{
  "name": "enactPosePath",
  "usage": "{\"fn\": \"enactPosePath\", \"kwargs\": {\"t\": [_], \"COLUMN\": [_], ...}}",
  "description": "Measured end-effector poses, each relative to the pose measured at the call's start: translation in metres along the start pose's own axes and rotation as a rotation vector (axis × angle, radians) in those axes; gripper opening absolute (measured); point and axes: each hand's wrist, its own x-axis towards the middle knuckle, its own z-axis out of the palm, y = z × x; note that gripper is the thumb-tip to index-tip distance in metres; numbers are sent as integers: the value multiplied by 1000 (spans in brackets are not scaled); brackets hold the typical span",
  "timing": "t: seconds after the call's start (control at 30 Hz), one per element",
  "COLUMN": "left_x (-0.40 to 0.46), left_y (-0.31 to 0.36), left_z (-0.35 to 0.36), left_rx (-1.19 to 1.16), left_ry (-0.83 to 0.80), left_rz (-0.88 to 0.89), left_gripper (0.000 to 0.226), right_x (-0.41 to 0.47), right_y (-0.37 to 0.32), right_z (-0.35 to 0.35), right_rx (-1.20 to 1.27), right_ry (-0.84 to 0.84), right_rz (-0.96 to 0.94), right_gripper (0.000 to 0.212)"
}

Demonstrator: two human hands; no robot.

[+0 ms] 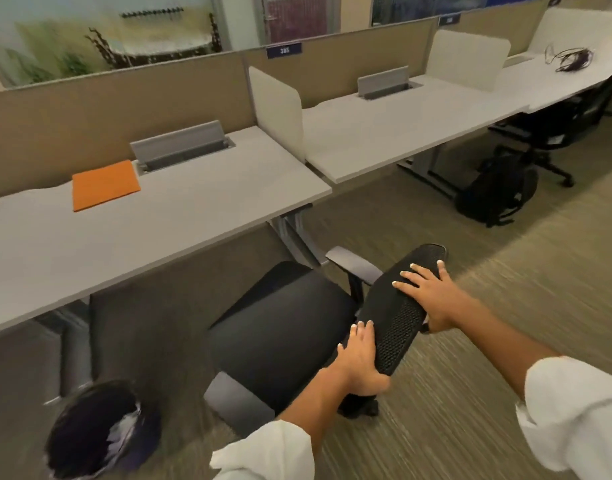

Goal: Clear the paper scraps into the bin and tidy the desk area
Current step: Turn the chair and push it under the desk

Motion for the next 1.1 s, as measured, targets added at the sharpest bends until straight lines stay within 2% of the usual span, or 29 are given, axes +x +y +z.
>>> {"fn": "enactPosePath", "kwargs": {"t": [0.1, 0.2, 0.37, 0.5, 0.77, 0.93, 1.0, 1.1], "left_x": [-19, -32, -48, -61, -88, -107, -117, -130], "left_y": [-21, -40, -57, -66, -109, -140, -148, -159], "left_z": [-3, -12, -23, -23, -41, -51, -56, -61], "left_rx": [-68, -133, -245, -267, -350, -356, -249, 66], "left_ry": [-24, -106, -206, -232, -187, -119, -59, 151], "left_rz": [-12, -139, -268, -329, -367, -455, -525, -587], "left_gripper": [118, 121, 120, 109, 103, 91, 93, 112], "right_x": [9, 11, 18, 16, 27, 40, 48, 62], "right_y": [-15, -25, -45, -63, -105, -141, -157, -179], "right_z": [3, 6, -10, -12, -30, -35, -44, -59], "right_rx": [36, 50, 79, 116, 155, 205, 227, 238], "right_ry": [141, 259, 287, 310, 354, 407, 433, 467], "right_rz": [-164, -302, -393, -423, -427, -396, -398, -394], "right_gripper": [79, 67, 62, 57, 54, 64, 72, 85]}}
